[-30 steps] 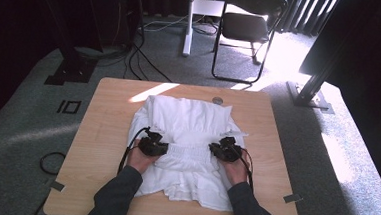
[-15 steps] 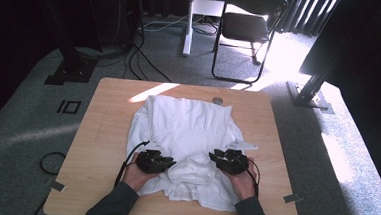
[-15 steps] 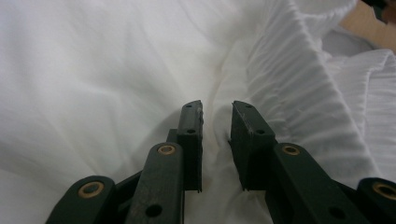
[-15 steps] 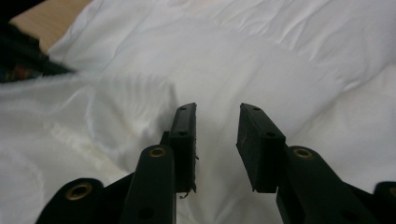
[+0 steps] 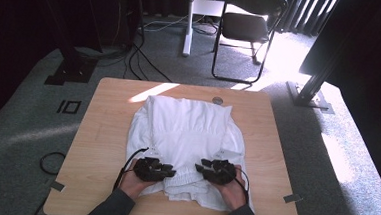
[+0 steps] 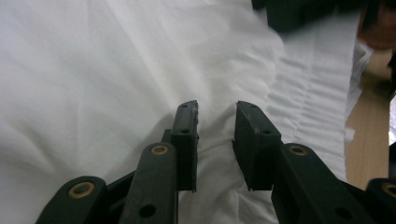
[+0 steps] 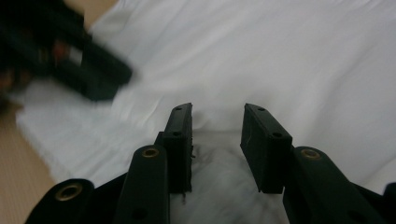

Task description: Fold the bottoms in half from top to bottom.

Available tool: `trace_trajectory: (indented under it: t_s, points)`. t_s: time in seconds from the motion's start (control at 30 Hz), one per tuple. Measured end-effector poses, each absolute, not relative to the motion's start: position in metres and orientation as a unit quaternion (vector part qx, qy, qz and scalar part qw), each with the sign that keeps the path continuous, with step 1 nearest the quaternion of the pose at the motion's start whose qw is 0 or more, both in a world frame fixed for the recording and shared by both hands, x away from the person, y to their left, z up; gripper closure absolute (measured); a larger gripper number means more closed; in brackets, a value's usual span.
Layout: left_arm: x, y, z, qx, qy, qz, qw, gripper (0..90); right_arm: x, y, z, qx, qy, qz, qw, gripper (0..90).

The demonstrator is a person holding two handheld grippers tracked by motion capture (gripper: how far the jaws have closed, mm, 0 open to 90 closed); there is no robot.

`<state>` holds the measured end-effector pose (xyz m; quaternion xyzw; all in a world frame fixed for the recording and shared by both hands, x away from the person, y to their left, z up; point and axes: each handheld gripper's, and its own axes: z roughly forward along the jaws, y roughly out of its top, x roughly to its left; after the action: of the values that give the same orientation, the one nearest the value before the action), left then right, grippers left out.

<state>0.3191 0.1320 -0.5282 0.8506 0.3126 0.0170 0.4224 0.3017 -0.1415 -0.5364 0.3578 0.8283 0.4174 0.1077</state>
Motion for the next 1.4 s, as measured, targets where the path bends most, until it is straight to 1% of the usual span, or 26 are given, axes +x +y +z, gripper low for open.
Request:
trace_trajectory:
  t_s: [0.03, 0.13, 0.17, 0.2, 0.23, 0.27, 0.3, 0.37, 0.4, 0.47, 0.53, 0.63, 0.73, 0.83, 0.93, 0.97, 1.03, 1.07, 1.1, 1.2, 1.3, 1.4]
  points:
    - [0.329, 0.135, -0.516, 0.843, 0.320, 0.048, 0.429, 68.1, 0.297, -0.139, -0.547, 0.356, 0.842, 0.391, 0.106, 66.5]
    - [0.345, 0.138, -0.505, 0.831, 0.335, 0.079, 0.436, 66.2, 0.301, -0.143, -0.546, 0.365, 0.840, 0.392, 0.087, 67.6]
    - [0.345, 0.138, -0.505, 0.831, 0.335, 0.079, 0.436, 65.3, 0.301, -0.143, -0.546, 0.365, 0.840, 0.392, 0.087, 67.6]
    - [0.353, 0.138, -0.502, 0.830, 0.340, 0.095, 0.433, 65.3, 0.303, -0.144, -0.543, 0.362, 0.841, 0.393, 0.087, 66.0]
    - [0.364, 0.137, -0.498, 0.825, 0.348, 0.115, 0.430, 64.5, 0.305, -0.145, -0.539, 0.359, 0.840, 0.395, 0.096, 62.5]
    - [0.371, 0.137, -0.496, 0.822, 0.353, 0.124, 0.429, 63.3, 0.312, -0.147, -0.531, 0.364, 0.830, 0.406, 0.114, 58.4]
    - [0.379, 0.136, -0.494, 0.819, 0.359, 0.135, 0.427, 62.6, 0.318, -0.149, -0.526, 0.366, 0.824, 0.415, 0.123, 57.4]
    - [0.398, 0.134, -0.494, 0.816, 0.372, 0.149, 0.416, 61.8, 0.334, -0.152, -0.517, 0.376, 0.808, 0.429, 0.147, 53.7]
    - [0.408, 0.132, -0.496, 0.817, 0.377, 0.157, 0.408, 61.2, 0.348, -0.154, -0.511, 0.385, 0.798, 0.435, 0.163, 52.2]
    - [0.424, 0.131, -0.501, 0.818, 0.387, 0.158, 0.395, 61.0, 0.372, -0.154, -0.505, 0.395, 0.786, 0.439, 0.182, 50.3]
    - [0.437, 0.130, -0.510, 0.818, 0.400, 0.158, 0.383, 59.6, 0.398, -0.152, -0.504, 0.405, 0.780, 0.438, 0.191, 49.6]
    - [0.447, 0.131, -0.524, 0.819, 0.415, 0.145, 0.369, 59.6, 0.431, -0.148, -0.515, 0.427, 0.779, 0.418, 0.188, 49.6]
    - [0.448, 0.134, -0.538, 0.820, 0.422, 0.133, 0.362, 59.4, 0.447, -0.144, -0.536, 0.448, 0.790, 0.379, 0.181, 49.6]
    - [0.445, 0.140, -0.544, 0.809, 0.431, 0.120, 0.382, 59.5, 0.448, -0.146, -0.550, 0.459, 0.789, 0.372, 0.167, 49.3]
    - [0.437, 0.145, -0.548, 0.802, 0.431, 0.107, 0.400, 59.6, 0.440, -0.150, -0.554, 0.468, 0.779, 0.384, 0.160, 49.5]
    - [0.430, 0.146, -0.549, 0.801, 0.430, 0.103, 0.403, 59.6, 0.438, -0.150, -0.554, 0.466, 0.781, 0.383, 0.161, 49.5]
    - [0.427, 0.146, -0.549, 0.803, 0.428, 0.103, 0.402, 59.6, 0.432, -0.150, -0.554, 0.461, 0.785, 0.381, 0.160, 49.5]
    - [0.414, 0.146, -0.549, 0.807, 0.422, 0.100, 0.401, 59.6, 0.430, -0.151, -0.553, 0.462, 0.785, 0.381, 0.157, 49.5]
    - [0.408, 0.146, -0.549, 0.809, 0.419, 0.098, 0.400, 59.6, 0.419, -0.151, -0.554, 0.453, 0.790, 0.382, 0.160, 49.5]
    - [0.390, 0.146, -0.547, 0.817, 0.412, 0.080, 0.396, 59.6, 0.404, -0.154, -0.556, 0.443, 0.794, 0.385, 0.157, 49.6]
    - [0.374, 0.143, -0.543, 0.838, 0.390, 0.061, 0.377, 58.7, 0.387, -0.156, -0.557, 0.430, 0.801, 0.388, 0.155, 49.7]
    - [0.365, 0.142, -0.538, 0.849, 0.375, 0.063, 0.368, 57.7, 0.383, -0.156, -0.557, 0.428, 0.801, 0.388, 0.155, 49.7]
